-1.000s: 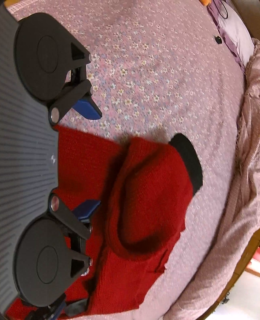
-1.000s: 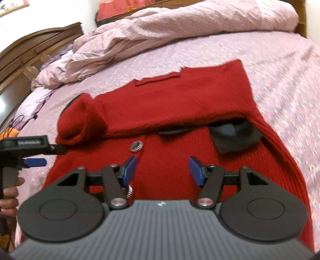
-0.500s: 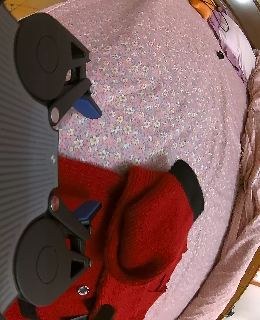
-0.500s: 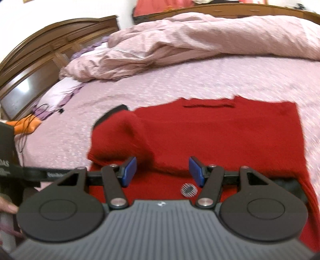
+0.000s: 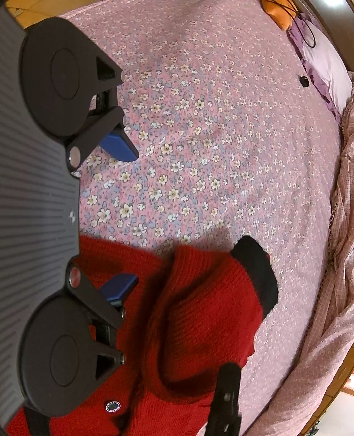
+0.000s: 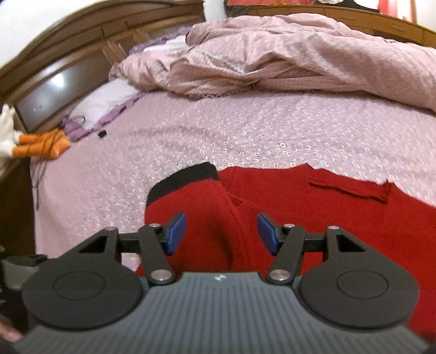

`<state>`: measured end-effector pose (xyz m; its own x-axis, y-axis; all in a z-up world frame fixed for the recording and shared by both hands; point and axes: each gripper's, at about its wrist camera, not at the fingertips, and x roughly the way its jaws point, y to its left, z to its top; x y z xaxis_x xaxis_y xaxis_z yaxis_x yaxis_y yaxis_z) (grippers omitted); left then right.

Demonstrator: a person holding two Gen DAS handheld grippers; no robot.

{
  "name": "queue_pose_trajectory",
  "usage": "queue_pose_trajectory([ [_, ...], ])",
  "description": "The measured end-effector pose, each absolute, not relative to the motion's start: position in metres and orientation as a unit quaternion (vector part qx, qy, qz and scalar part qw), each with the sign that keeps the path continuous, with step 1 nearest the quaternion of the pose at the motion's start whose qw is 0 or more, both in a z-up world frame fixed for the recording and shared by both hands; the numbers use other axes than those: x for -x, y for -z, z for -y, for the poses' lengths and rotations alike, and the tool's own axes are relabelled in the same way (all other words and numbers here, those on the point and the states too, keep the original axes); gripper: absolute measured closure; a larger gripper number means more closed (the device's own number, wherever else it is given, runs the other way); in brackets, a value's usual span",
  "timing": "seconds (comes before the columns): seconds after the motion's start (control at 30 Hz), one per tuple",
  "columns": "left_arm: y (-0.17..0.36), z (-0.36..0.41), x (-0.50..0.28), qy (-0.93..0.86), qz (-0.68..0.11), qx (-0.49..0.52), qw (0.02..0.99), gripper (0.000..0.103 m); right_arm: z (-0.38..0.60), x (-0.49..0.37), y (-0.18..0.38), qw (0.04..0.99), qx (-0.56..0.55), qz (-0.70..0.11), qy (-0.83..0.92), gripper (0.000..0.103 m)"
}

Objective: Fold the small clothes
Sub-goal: 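Grasp the black cuff of the other sleeve with the right tool, then fold the held sleeve back over the body and open the right tool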

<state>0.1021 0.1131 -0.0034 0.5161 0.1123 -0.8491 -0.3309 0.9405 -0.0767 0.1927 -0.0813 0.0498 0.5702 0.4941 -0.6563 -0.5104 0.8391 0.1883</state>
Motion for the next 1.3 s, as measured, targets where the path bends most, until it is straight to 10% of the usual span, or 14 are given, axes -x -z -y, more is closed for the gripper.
queue_pose_trajectory([
  [0.3, 0.006, -0.113, -0.102, -0.123, -0.476, 0.119, 0.862, 0.011, 0.061, -0.223, -0.026, 0.856, 0.008, -0.406, -0.319, 0.046],
  [0.37, 0.005, -0.113, -0.102, -0.122, -0.474, 0.121, 0.863, 0.011, 0.062, -0.223, -0.027, 0.852, -0.001, -0.405, -0.331, 0.081],
  [0.43, 0.004, -0.111, -0.102, -0.119, -0.472, 0.12, 0.865, 0.011, 0.067, -0.221, -0.034, 0.855, -0.017, -0.397, -0.333, 0.088],
  [0.77, 0.005, -0.096, -0.119, -0.117, -0.466, 0.097, 0.872, 0.011, 0.146, -0.152, -0.08, 0.956, -0.086, -0.215, -0.179, 0.089],
  [1.03, 0.012, -0.093, -0.12, -0.121, -0.471, 0.092, 0.869, 0.011, 0.198, -0.131, -0.004, 0.941, -0.135, -0.3, -0.083, 0.086],
  [1.3, 0.002, -0.091, -0.125, -0.124, -0.441, 0.087, 0.885, 0.011, 0.221, -0.107, 0.01, 0.923, -0.158, -0.335, -0.101, 0.054],
])
